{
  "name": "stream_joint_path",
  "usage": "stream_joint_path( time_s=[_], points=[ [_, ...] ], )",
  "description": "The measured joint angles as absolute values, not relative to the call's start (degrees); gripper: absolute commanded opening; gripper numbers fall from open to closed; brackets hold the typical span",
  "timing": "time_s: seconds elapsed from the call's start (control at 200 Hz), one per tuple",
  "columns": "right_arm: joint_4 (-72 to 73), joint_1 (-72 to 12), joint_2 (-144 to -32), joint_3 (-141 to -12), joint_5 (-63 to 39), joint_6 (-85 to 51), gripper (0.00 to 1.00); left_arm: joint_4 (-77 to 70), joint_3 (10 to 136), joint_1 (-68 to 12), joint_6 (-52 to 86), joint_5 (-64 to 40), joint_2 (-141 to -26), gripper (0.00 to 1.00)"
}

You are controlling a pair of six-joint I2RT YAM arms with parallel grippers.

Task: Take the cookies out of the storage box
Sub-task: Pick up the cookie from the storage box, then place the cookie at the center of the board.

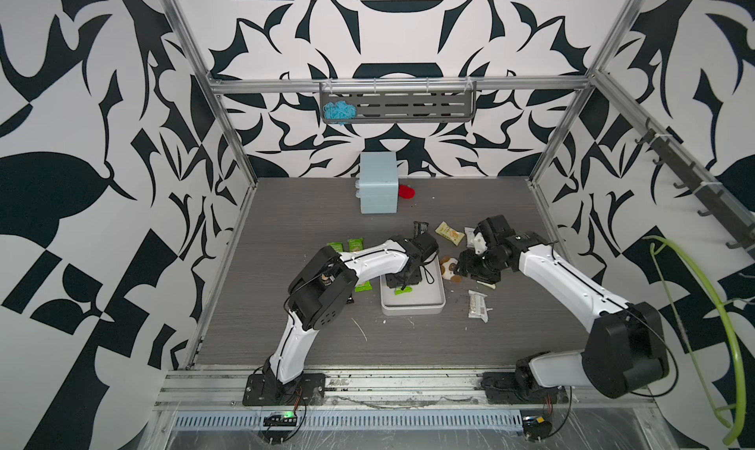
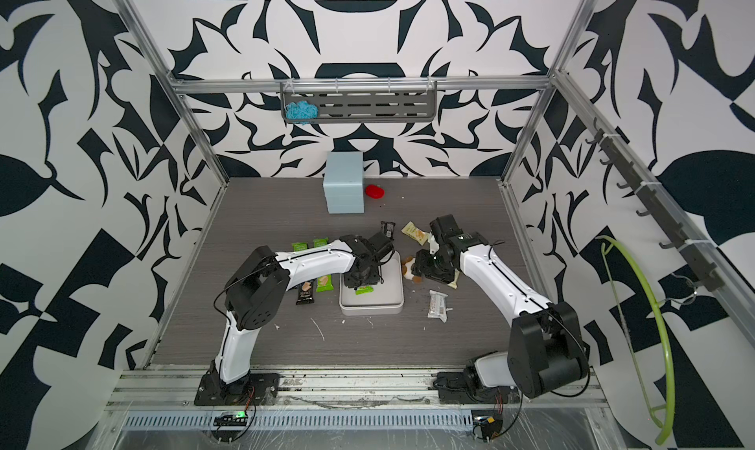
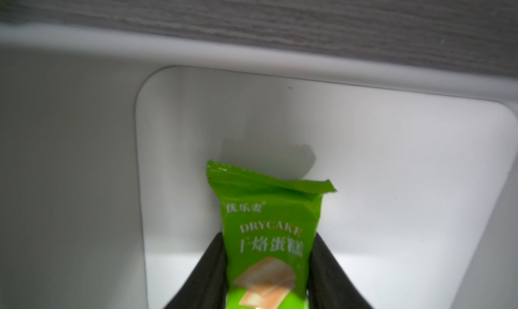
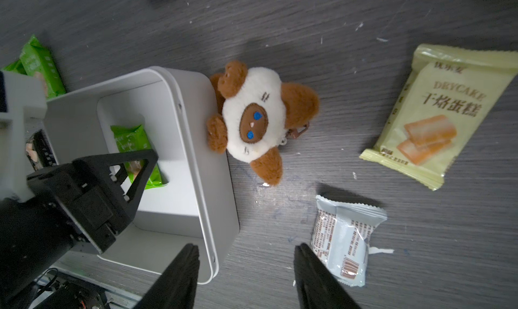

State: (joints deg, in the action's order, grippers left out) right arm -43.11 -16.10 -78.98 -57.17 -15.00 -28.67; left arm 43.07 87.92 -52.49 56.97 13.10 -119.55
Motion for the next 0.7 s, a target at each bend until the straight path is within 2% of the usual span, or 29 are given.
stream_joint_path(
  time_s=[0.385,0.515,0.7],
  points=[
    [-39.3,-16.6,-79.1,-57.1,-15.9,-32.9,0.59,43.5,89.2,-50.0,55.3,11.3,-112.1,0.45],
    [-38.3,-17.8,-81.8,-58.0,-15.9,-34.0,0.59,43.5,88.9,-45.7,53.9,10.9,-107.4,0.46],
    [-37.0,-18.9,-86.7,-61.4,-15.4,-35.0,0.58,43.0,86.0,-35.5,50.5,9.4,-101.7,0.46]
  ],
)
